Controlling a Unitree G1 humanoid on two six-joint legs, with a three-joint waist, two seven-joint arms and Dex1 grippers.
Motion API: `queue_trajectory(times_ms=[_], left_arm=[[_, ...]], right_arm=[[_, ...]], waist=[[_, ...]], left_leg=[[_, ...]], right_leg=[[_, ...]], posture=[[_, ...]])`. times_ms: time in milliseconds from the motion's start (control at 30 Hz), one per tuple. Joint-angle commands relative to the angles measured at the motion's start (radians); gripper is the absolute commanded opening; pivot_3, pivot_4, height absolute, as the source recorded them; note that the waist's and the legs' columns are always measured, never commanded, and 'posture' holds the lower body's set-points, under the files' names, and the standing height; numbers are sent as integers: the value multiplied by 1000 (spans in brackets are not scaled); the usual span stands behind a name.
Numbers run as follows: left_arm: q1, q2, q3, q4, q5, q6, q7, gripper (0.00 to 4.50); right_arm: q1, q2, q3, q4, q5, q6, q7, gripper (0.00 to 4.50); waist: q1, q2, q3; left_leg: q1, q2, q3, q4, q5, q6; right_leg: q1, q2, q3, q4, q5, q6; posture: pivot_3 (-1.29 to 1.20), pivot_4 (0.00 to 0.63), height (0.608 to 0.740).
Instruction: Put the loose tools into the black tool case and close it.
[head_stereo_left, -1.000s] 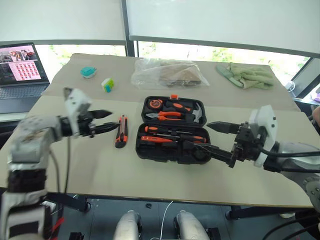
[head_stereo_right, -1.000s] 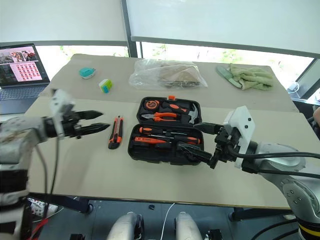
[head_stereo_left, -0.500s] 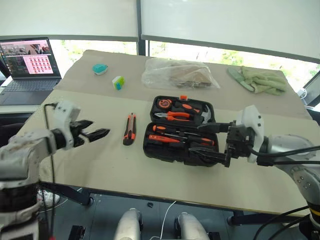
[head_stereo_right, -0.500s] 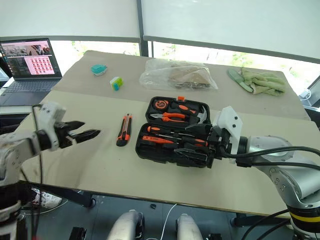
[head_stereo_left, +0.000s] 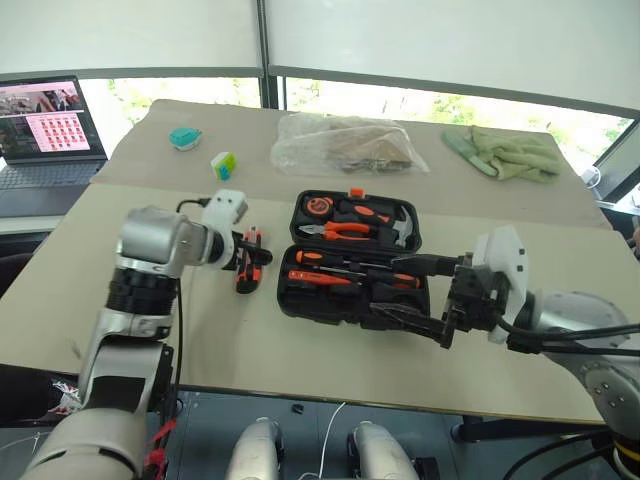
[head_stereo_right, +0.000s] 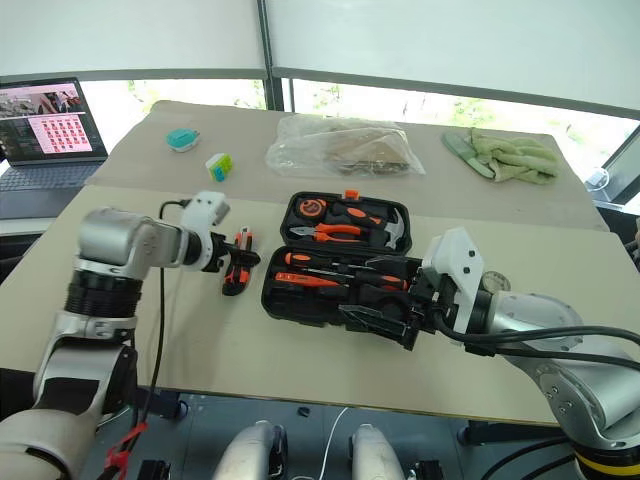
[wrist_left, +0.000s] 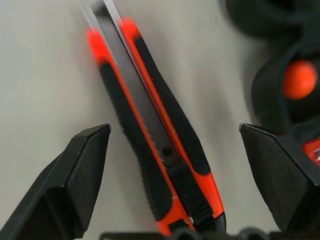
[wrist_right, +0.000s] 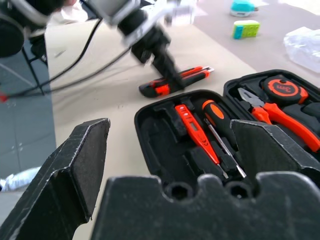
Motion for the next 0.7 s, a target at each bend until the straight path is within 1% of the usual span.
queue_trajectory(times_ms=[33,100,133,167,200,233,267,300,367,433,533,567,600,633,700], left_arm=[[3,-6,-59,77,20,-9,-7,4442],[5,-1,-79,99,27,-29,-13,4442],[5,2,-87,106,31,-40,-17,4043],[5,5,-94,110,33,-51,-24,3841],[6,5,-94,114,31,-50,-30,3531],[5,5,-94,118,30,-48,-35,3171],[9,7,-98,120,32,-51,-39,2680],[16,11,-99,118,35,-56,-40,2408],[27,26,-91,126,49,-97,-38,1701],[23,65,-86,164,66,-170,-62,1626],[-27,129,-87,258,97,-350,-142,1603],[-47,152,-96,271,104,-453,-204,1602],[-68,177,-114,269,104,-556,-300,1602],[-82,193,-127,271,106,-626,-370,1602],[-104,226,-150,221,85,-777,-577,1602]], right_arm=[[4,14,-10,-40,-15,-19,-27,4500],[16,20,-12,-47,-22,-24,-33,4500],[21,22,-14,-50,-25,-26,-34,4500],[26,23,-15,-52,-29,-28,-34,4500],[30,22,-18,-53,-32,-29,-33,4500],[33,21,-19,-54,-34,-30,-33,4500],[37,19,-26,-55,-35,-31,-31,4500],[42,16,-37,-59,-32,-31,-30,4500],[52,10,-57,-69,-24,-28,-29,4500],[65,5,-77,-80,-15,-22,-29,4500],[85,-4,-107,-90,-4,-12,-24,4500],[92,-9,-116,-92,-3,-9,-22,4500],[101,-15,-125,-93,1,-6,-19,4500],[107,-20,-132,-93,5,-5,-16,4500],[123,-34,-147,-89,31,12,-14,4500]], waist=[[2,0,0],[5,1,-1],[6,2,-1],[6,3,-2],[6,3,-2],[6,3,-2],[5,4,-2],[5,4,-2],[6,4,-2],[7,4,-2],[4,4,-2],[-2,3,-2],[-5,3,-2],[-6,2,0],[-2,0,1]], left_leg=[[0,0,0,0,0,0],[1,-1,0,0,0,0],[2,-1,0,0,0,0],[2,-1,0,0,0,0],[2,-1,0,0,0,0],[3,-1,0,0,0,0],[3,-1,0,0,0,0],[3,-1,0,0,0,0],[3,-1,0,0,0,0],[3,-1,0,0,0,0],[3,-1,1,0,0,0],[4,-1,1,0,0,0],[4,0,1,0,0,0],[3,0,1,0,0,0],[0,0,1,-1,0,-1]], right_leg=[[0,0,0,0,0,0],[2,-1,0,0,0,0],[2,-1,0,0,0,0],[3,-1,0,0,0,0],[3,-1,0,0,0,0],[3,-1,0,0,0,0],[3,-1,0,0,0,0],[3,-1,0,0,0,0],[3,-1,0,0,0,0],[3,-1,0,0,0,0],[3,-1,0,0,0,0],[3,0,0,0,0,-1],[2,0,0,0,0,-2],[1,0,0,0,0,-2],[-1,1,0,0,0,-3]], posture=[[0,150,740],[0,150,740],[0,150,740],[0,150,740],[0,150,740],[0,150,740],[0,150,740],[0,150,740],[0,150,740],[0,150,740],[0,150,740],[0,150,740],[0,150,740],[0,150,740],[0,150,740]])
